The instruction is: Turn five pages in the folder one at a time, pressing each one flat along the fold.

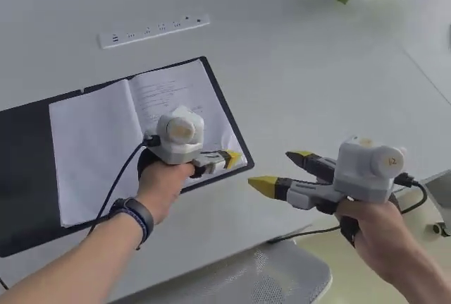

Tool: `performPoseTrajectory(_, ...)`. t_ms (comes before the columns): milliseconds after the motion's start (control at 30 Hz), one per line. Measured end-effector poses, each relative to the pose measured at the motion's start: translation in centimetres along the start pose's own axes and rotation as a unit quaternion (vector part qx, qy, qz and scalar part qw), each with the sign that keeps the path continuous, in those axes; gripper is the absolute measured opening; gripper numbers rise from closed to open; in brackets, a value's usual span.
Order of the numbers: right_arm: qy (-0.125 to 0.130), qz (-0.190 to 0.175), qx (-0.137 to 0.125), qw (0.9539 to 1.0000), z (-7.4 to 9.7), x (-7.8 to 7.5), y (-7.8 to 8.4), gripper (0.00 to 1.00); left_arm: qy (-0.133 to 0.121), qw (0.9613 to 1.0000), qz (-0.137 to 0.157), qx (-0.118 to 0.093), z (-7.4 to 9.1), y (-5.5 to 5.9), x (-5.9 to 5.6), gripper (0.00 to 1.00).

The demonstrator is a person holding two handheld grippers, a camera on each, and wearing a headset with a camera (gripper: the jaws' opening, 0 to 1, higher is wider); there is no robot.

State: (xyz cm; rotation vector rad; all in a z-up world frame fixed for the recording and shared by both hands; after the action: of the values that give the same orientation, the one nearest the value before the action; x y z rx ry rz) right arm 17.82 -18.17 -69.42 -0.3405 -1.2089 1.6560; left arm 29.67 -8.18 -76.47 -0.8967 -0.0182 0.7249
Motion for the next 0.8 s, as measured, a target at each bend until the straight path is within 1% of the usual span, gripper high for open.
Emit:
performPoseTrajectory(67, 0.0, -0.004, -0.001, 1.0, 0.0, -0.1, 0.1, 0.71, -0.001, 1.0, -0.005, 0.006, -0.5, 0.4, -0.2, 0.65)
performPoseTrajectory(100, 0.001, -0.004, 0.0, 1.0, 0.0, -0.1, 0.1, 0.71, -0.007, 0.9998, -0.018, 0.01, -0.6, 0.6, -0.2, 0.65)
performPoseTrajectory(133, 0.001, -0.004, 0.0, 1.0, 0.0, -0.1, 0.2, 0.71, -0.017, 0.999, -0.039, 0.013, -0.7, 0.7, 0.0, 0.64)
performPoseTrajectory(167, 0.001, -0.006, 0.001, 1.0, -0.1, -0.1, 0.3, 0.71, -0.027, 0.9971, -0.07, 0.014, -0.7, 0.8, 0.0, 0.62)
performPoseTrajectory(200, -0.001, -0.008, 0.0, 1.0, -0.1, -0.1, 0.3, 0.71, -0.028, 0.9964, -0.078, 0.017, -0.7, 1.0, -0.1, 0.62)
performPoseTrajectory(267, -0.002, -0.01, 0.0, 1.0, -0.1, -0.1, 0.5, 0.71, -0.027, 0.9969, -0.073, 0.013, -0.7, 1.0, -0.2, 0.62)
performPoseTrajectory(500, -0.011, -0.014, 0.01, 0.9998, -0.7, -0.1, 1.2, 0.69, -0.023, 0.9971, -0.072, 0.009, -0.8, 1.0, 0.2, 0.61)
performPoseTrajectory(600, -0.013, -0.012, 0.01, 0.9998, -0.9, -0.2, 1.1, 0.69, -0.021, 0.997, -0.074, 0.01, -0.8, 1.0, 0.2, 0.61)
performPoseTrajectory(800, -0.022, -0.013, 0.007, 0.9997, -1.8, -0.8, 0.6, 0.68, -0.016, 0.9974, -0.07, 0.01, -0.6, 0.9, 0.2, 0.59)
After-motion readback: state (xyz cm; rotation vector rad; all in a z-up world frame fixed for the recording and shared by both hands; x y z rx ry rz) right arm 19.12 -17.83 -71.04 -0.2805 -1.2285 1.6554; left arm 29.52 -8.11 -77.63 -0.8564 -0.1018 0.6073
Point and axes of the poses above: the centre of the closed fingertips' face, and the gripper's own axes: z roughly backward along the fingers, x roughly to its left, y roughly out of its underside, the point moved 5 cm from there along z, roughly backward along the fingers, and after that the axes turned 10 degrees about z, right-handed, at the moved point
